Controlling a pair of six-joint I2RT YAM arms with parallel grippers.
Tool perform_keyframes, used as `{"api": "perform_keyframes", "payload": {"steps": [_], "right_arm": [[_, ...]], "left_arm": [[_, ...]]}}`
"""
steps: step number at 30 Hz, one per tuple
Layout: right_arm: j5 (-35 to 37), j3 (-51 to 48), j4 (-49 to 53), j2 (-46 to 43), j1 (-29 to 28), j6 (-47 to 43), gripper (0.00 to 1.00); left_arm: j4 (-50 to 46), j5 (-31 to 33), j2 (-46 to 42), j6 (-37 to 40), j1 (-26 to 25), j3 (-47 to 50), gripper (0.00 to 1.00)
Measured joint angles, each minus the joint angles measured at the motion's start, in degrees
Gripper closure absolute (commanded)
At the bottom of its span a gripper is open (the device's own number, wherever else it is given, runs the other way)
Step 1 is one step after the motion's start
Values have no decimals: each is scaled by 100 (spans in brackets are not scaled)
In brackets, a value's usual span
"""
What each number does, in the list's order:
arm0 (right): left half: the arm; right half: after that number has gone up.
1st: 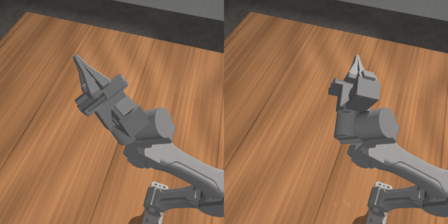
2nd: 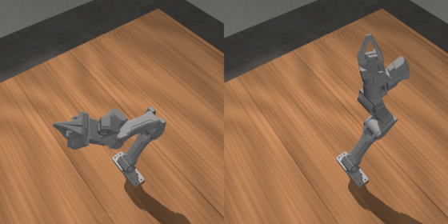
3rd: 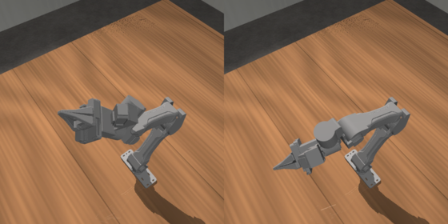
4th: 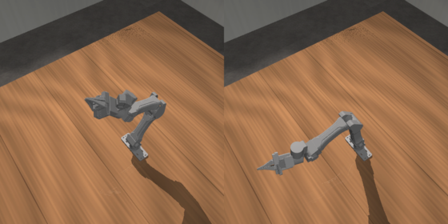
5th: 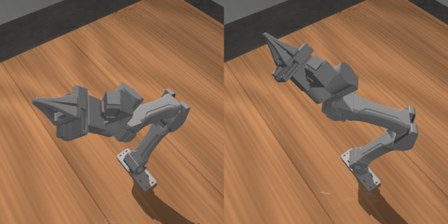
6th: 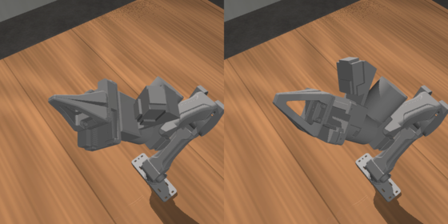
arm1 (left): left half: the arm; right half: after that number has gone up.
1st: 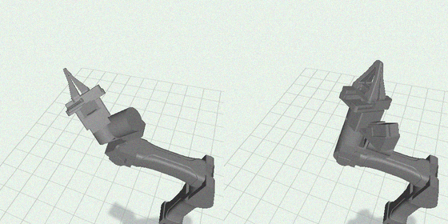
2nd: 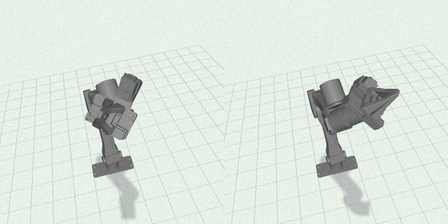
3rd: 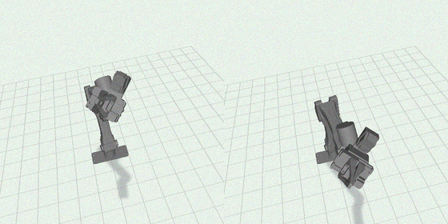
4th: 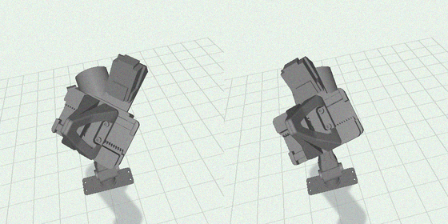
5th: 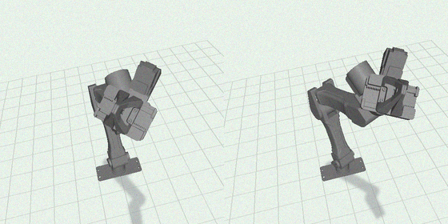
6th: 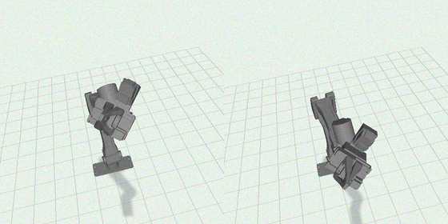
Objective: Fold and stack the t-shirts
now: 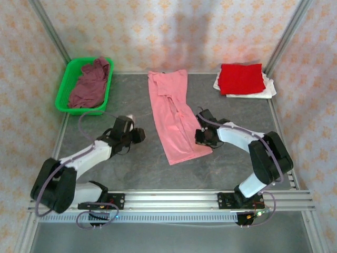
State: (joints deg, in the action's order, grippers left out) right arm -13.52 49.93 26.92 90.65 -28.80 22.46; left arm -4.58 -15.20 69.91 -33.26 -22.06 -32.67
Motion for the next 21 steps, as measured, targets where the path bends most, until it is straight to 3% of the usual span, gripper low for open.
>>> {"api": "perform_keyframes", "payload": {"steps": [5,11,15,21], "right_arm": [[-87,-151,-98,59,-540,144,80],[-358,-363,-450,-26,-1567,656,79],[-774,-424,-691,-37,-2052,1034,74],[-756,-435,-476,-334,-2092,1228,60]], "left_arm": [[-457,-98,-1126,-319,-608,157,68],[-957,-356,-2155,-992,-758,1145,58],[-1394,-562,-2293,-1176,-767,1384,58],[-1425,-715,-2081,-1193,-909,1379,58]]}}
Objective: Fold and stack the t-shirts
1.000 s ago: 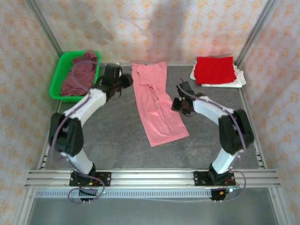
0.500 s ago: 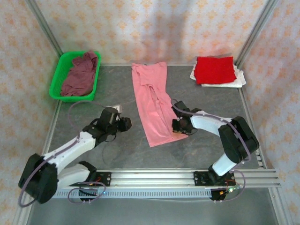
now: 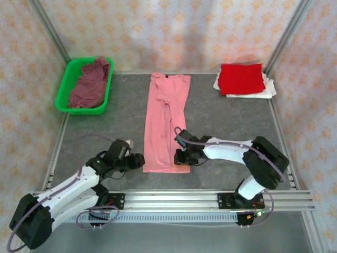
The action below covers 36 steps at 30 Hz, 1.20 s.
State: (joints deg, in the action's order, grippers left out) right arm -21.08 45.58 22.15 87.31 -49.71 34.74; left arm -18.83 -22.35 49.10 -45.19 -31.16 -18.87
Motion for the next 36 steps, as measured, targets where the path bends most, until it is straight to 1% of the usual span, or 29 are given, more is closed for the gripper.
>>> {"api": "perform_keyframes", "payload": {"steps": [5,7,11,14,15,16,20,21,22,24,25,27,28,32,36], "right_arm": [[28,-2,-31,-520,216,20,58],[70,-22,-146,-673,365,20,58],[210,-155,-328,-691,586,20,58],[262,-293,-463,-527,605,48,59],[264,-361,-538,-459,605,83,59],[264,-420,-579,-407,605,114,60],[282,-710,-809,-328,608,280,61],[282,-754,-872,-378,616,330,61],[284,-817,-933,-437,616,382,61],[289,-1014,-1049,-621,616,479,60],[289,-1093,-1043,-730,616,533,60],[271,-1266,-973,-997,616,640,59],[240,-1333,-955,-1097,616,691,59],[-149,-1622,-1126,-1237,614,1029,59],[-219,-1873,-1491,-1397,638,1355,59]], "left_arm": [[168,-129,400,9,-48,-2,58],[210,-177,627,26,-87,-7,60],[343,-273,1043,46,-166,-61,62],[448,-284,1220,68,-280,-157,68],[492,-291,1261,66,-315,-168,71],[514,-289,1281,61,-337,-168,72],[629,-293,1292,61,-337,-168,80],[669,-295,1292,66,-337,-168,85],[691,-289,1292,48,-343,-168,88],[706,-273,1294,61,-363,-168,88],[708,-271,1294,63,-363,-168,90],[708,-273,1294,63,-374,-166,98],[710,-267,1294,52,-374,-166,100],[710,-260,1294,68,-374,-166,100],[717,-256,1292,68,-374,-160,100]]}}
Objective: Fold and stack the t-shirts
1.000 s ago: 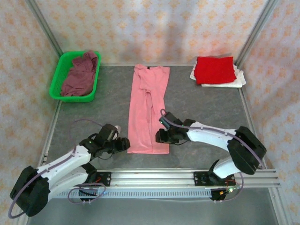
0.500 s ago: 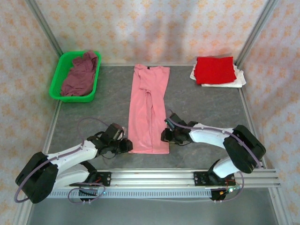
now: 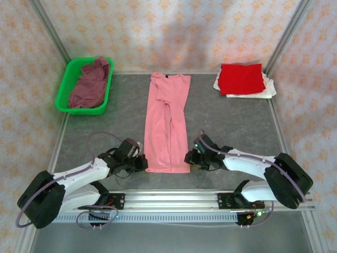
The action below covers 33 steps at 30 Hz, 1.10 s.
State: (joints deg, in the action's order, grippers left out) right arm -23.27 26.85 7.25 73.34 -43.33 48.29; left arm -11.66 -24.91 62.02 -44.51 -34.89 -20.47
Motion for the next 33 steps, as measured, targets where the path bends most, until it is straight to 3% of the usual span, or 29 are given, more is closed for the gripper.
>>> {"api": "perform_keyframes", "payload": {"steps": [15,23,26,33], "right_arm": [[297,4,-83,26,-271,597,65],[-496,48,-66,42,-699,745,67],[-522,81,-28,44,-715,756,70],[-356,166,103,199,-715,743,66]], "left_arm": [[37,11,-319,-2,0,142,100],[-4,61,-586,-7,0,271,100],[-9,111,-686,-7,0,306,100],[-11,138,-728,-7,0,339,100]]}}
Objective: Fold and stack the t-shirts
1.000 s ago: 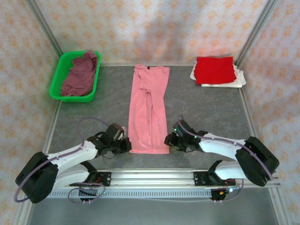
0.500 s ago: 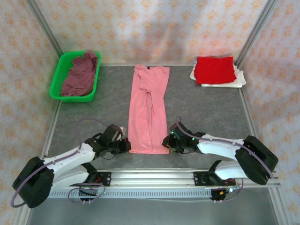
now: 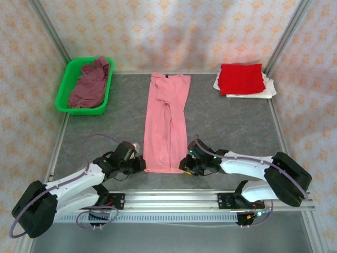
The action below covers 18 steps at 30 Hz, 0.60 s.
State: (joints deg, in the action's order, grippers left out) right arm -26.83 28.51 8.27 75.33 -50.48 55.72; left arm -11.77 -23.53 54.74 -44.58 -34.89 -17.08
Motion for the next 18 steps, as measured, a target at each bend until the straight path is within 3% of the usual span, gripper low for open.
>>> {"api": "perform_keyframes", "payload": {"steps": [3,8,18], "right_arm": [[33,39,33,39,0,0,72],[166,48,96,46,7,-33,99],[116,28,131,-542,79,-155,100]], "left_arm": [[-35,20,-96,0,0,4,100],[-70,37,-225,-17,0,74,100],[-533,-258,-227,-15,0,0,100]]}}
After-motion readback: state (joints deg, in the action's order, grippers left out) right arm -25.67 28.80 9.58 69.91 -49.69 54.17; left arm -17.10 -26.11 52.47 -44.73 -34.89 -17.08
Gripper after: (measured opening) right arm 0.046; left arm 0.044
